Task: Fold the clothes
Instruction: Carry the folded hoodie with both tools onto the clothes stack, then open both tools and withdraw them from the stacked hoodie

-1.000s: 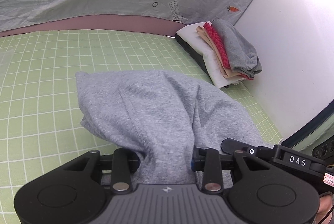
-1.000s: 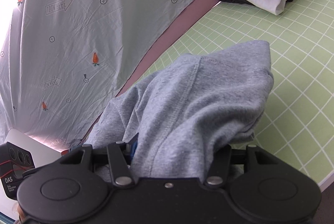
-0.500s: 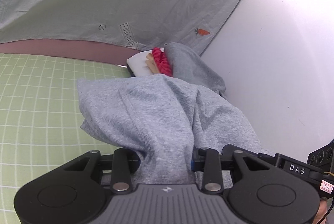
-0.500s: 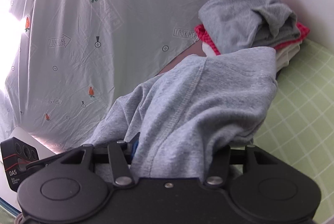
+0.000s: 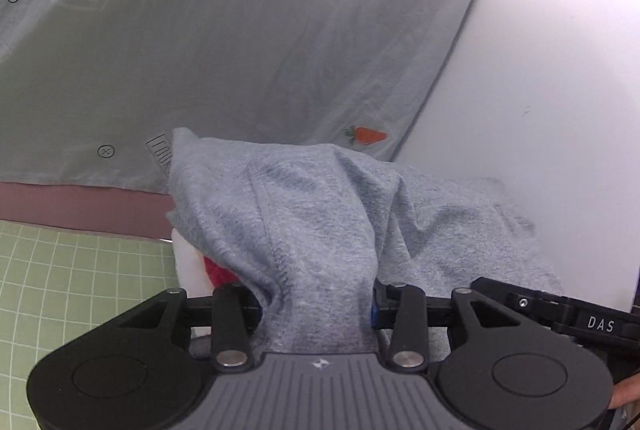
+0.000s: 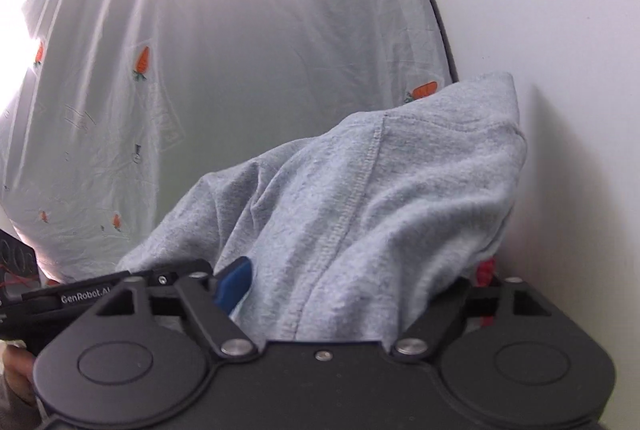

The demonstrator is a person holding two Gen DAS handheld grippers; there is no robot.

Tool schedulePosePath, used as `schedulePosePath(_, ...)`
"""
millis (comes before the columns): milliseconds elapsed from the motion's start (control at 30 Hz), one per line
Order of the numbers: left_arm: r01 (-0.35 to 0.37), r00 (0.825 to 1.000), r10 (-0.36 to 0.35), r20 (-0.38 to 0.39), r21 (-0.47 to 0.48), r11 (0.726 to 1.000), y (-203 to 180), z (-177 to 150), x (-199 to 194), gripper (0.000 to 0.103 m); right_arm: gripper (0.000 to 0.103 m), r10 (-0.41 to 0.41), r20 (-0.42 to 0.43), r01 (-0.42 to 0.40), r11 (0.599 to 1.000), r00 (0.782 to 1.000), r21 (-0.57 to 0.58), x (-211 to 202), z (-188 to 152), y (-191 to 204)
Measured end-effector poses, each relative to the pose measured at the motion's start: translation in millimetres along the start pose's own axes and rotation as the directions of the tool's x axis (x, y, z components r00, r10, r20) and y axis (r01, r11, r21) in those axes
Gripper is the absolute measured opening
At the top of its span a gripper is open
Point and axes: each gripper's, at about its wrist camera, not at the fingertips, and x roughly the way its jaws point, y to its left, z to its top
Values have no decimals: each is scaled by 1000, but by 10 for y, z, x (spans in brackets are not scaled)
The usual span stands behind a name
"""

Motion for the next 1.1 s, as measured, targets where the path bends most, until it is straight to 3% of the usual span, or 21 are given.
schedulePosePath(67, -91, 992, 91, -83, -7, 996, 198, 8, 369, 42, 90, -107, -11, 107, 993, 994, -41, 275, 19, -98)
schedulePosePath(133, -106, 989, 101, -112, -39, 994, 332, -41, 502, 43, 84, -161, -9, 160, 985, 987, -58, 418, 13, -193)
schedulePosePath(200, -86, 991, 77, -111, -76, 993, 430, -88, 551, 46, 86, -207, 81, 213, 973, 975, -84, 387, 10, -147)
schedulePosePath(267, -116, 988, 110, -110, -45, 992, 390, -108, 584, 49, 91, -255, 181, 279, 952, 950, -128, 357, -12, -15)
schedulePosePath(300, -131, 986, 127, -110, -29, 991, 369, -118, 600, 54, 92, -237, 188, 267, 951, 953, -154, 397, -24, 37)
schedulePosePath(333, -145, 984, 142, -109, -15, 989, 353, -126, 617, 59, 92, -217, 175, 247, 953, 960, -173, 484, -38, 70)
schedulePosePath(400, -152, 982, 149, -120, -22, 988, 417, -136, 636, 69, 91, -173, 67, 182, 968, 983, -171, 842, -91, 53)
schedulePosePath(467, -168, 977, 162, -140, -31, 985, 540, -145, 581, 81, 90, -198, -84, 187, 974, 976, -132, 1268, -263, -59)
schedulePosePath(500, -188, 971, 185, -148, -2, 982, 587, -129, 552, 84, 96, -211, -108, 199, 973, 971, -113, 1365, -343, -95)
schedulePosePath(533, -207, 966, 208, -154, 25, 978, 630, -115, 518, 86, 101, -216, -101, 207, 974, 971, -90, 1364, -397, -102)
schedulePosePath(767, -300, 951, 305, -57, 91, 950, 643, -68, 3, 98, 102, -262, -135, 246, 962, 956, -122, 1176, -365, 87)
schedulePosePath(900, -326, 944, 329, -5, 121, 938, 412, -139, -309, 103, 103, -285, -123, 274, 956, 951, -102, 916, -407, 160)
schedulePosePath(1100, -297, 955, 296, 30, 160, 941, 147, -411, -763, 103, 103, -306, -69, 301, 951, 950, -71, 338, -556, 375)
